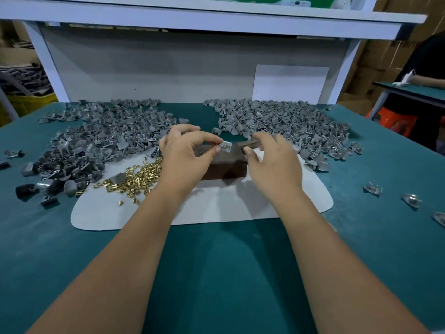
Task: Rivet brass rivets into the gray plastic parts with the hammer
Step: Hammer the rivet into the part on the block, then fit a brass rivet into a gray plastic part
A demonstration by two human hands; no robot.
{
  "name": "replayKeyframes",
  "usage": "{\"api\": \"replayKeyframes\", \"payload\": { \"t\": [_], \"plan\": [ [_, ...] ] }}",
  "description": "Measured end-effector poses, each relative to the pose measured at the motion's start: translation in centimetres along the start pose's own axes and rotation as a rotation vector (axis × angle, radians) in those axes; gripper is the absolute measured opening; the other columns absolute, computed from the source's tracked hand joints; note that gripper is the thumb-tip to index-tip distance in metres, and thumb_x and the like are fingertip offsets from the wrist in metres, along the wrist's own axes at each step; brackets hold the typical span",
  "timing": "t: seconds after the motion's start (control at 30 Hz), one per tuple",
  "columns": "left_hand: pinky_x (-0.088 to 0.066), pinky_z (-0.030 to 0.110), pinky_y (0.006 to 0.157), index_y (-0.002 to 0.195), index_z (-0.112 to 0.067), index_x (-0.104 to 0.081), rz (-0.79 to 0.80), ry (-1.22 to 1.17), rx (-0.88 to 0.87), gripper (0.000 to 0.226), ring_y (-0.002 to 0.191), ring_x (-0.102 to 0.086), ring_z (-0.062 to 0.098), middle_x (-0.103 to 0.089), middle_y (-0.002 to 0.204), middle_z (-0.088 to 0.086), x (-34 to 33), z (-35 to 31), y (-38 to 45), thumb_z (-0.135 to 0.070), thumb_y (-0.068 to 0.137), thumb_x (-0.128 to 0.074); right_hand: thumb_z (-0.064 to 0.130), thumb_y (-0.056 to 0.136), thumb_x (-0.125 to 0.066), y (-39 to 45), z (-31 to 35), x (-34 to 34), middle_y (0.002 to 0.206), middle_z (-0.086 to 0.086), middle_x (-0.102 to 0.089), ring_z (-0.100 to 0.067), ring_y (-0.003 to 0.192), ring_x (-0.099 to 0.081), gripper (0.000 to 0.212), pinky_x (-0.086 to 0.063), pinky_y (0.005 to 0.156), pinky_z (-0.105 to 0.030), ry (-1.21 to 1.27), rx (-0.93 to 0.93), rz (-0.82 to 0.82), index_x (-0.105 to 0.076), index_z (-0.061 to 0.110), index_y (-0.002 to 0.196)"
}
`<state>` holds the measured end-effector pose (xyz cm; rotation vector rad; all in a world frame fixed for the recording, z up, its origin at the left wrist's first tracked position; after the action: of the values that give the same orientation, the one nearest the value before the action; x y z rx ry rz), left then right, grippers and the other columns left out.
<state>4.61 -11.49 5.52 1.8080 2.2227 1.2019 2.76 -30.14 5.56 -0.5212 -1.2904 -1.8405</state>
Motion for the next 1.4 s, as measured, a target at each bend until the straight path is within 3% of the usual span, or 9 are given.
{"api": "replayKeyframes", "payload": {
  "t": [0.1, 0.27, 0.43, 0.57, 0.67, 0.9, 1.0, 1.13, 1.4],
  "plan": [
    [-0.038, 0.042, 0.111, 0.08, -0.053, -0.063, 0.046, -0.101, 0.02, 0.036, 0.122, -0.049, 0.017, -0.051, 0.109, -0.009, -0.5, 0.3, 0.1, -0.022, 0.079, -0.08, 0.023, 0.089, -0.061, -0.5, 1.8, -1.2, 0.099, 0.005, -0.061, -0.014, 0.09, -0.058, 0.035, -0.049, 0.077, -0.032, 0.392, 0.031, 0.07, -0.058, 0.027, 0.124],
    [-0.051, 0.025, 0.096, 0.083, -0.044, -0.07, 0.139, -0.221, -0.008, 0.031, 0.102, -0.058, -0.004, -0.06, 0.103, -0.009, -1.6, 0.1, 0.1, -0.015, 0.079, -0.08, 0.014, 0.087, -0.064, -0.3, 1.9, -1.8, 0.086, 0.004, -0.068, -0.013, 0.084, -0.062, 0.008, -0.052, 0.082, -0.037, 0.564, -0.025, 0.098, -0.069, 0.02, 0.088],
    [-0.042, 0.028, 0.106, 0.09, -0.046, -0.07, 0.074, -0.157, 0.041, 0.022, 0.118, -0.051, 0.006, -0.062, 0.112, -0.007, -1.0, 0.8, 0.4, -0.025, 0.085, -0.075, 0.02, 0.089, -0.065, 2.6, -0.7, 0.1, 0.074, 0.019, -0.061, 0.004, 0.07, -0.057, 0.015, -0.044, 0.058, -0.011, 0.469, -0.152, 0.029, -0.062, 0.031, 0.078],
    [-0.048, 0.025, 0.094, 0.094, -0.036, -0.074, -0.012, -0.199, 0.148, 0.013, 0.103, -0.061, 0.0, -0.07, 0.103, -0.012, 0.3, 2.1, 0.8, -0.025, 0.092, -0.067, 0.023, 0.097, -0.051, 5.6, -5.0, 2.3, 0.119, -0.002, -0.061, -0.014, 0.089, -0.061, 0.026, -0.053, 0.074, -0.03, 0.375, -0.382, -0.044, -0.058, 0.02, 0.122],
    [-0.047, 0.011, 0.077, 0.096, -0.027, -0.076, -0.028, -0.218, 0.197, 0.015, 0.088, -0.065, -0.006, -0.074, 0.094, -0.013, 0.5, 2.8, 0.9, -0.019, 0.093, -0.064, 0.029, 0.095, -0.047, 5.6, -5.8, 1.8, 0.147, -0.014, -0.032, -0.033, 0.132, -0.032, 0.052, -0.032, 0.106, -0.049, 0.073, -0.499, 0.007, -0.033, 0.018, 0.144],
    [-0.054, 0.029, 0.075, 0.105, -0.03, -0.072, -0.216, -0.139, 0.357, 0.021, 0.079, -0.066, 0.009, -0.072, 0.088, -0.011, 3.8, 5.8, 0.8, -0.017, 0.092, -0.061, 0.023, 0.088, -0.056, 1.2, 8.3, -1.4, 0.118, -0.001, -0.051, -0.019, 0.11, -0.044, 0.034, -0.036, 0.094, -0.034, 0.2, 0.034, -0.123, -0.056, 0.022, 0.122],
    [-0.045, 0.043, 0.1, 0.115, -0.039, -0.068, -0.238, 0.167, 0.435, 0.04, 0.115, -0.057, 0.03, -0.069, 0.114, 0.0, 6.3, 8.1, 0.9, -0.013, 0.089, -0.052, 0.017, 0.089, -0.05, -1.8, 12.1, -3.8, 0.101, -0.003, -0.061, -0.024, 0.089, -0.057, 0.023, -0.038, 0.066, -0.031, 0.219, 0.235, 0.022, -0.061, 0.018, 0.109],
    [-0.015, 0.045, 0.114, 0.138, -0.046, -0.049, 0.017, 0.437, 0.476, 0.066, 0.144, -0.022, 0.023, -0.049, 0.146, 0.008, 5.4, 10.0, 0.9, -0.007, 0.085, -0.046, 0.018, 0.088, -0.045, -3.7, 13.2, -6.9, 0.099, -0.004, -0.062, -0.029, 0.092, -0.058, 0.02, -0.039, 0.064, -0.032, 0.097, 0.356, 0.303, -0.062, 0.016, 0.099],
    [-0.036, 0.042, 0.102, 0.106, -0.031, -0.074, 0.045, 0.602, 0.356, 0.035, 0.118, -0.052, 0.03, -0.071, 0.112, 0.001, 4.7, 9.8, 1.4, -0.013, 0.086, -0.051, 0.024, 0.091, -0.043, -4.4, 14.2, -7.6, 0.105, -0.004, -0.057, -0.029, 0.094, -0.058, 0.02, -0.034, 0.063, -0.031, 0.011, 0.467, 0.391, -0.059, 0.017, 0.098]
  ]
}}
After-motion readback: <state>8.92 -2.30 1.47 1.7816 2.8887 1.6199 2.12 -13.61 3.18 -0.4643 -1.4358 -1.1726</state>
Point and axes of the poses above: each hand's wrist, its own y-axis towards the middle knuckle, its own x-axis out of the back of the hand, z = x × y, the point moved 9 cm from there along y, towards the middle knuckle
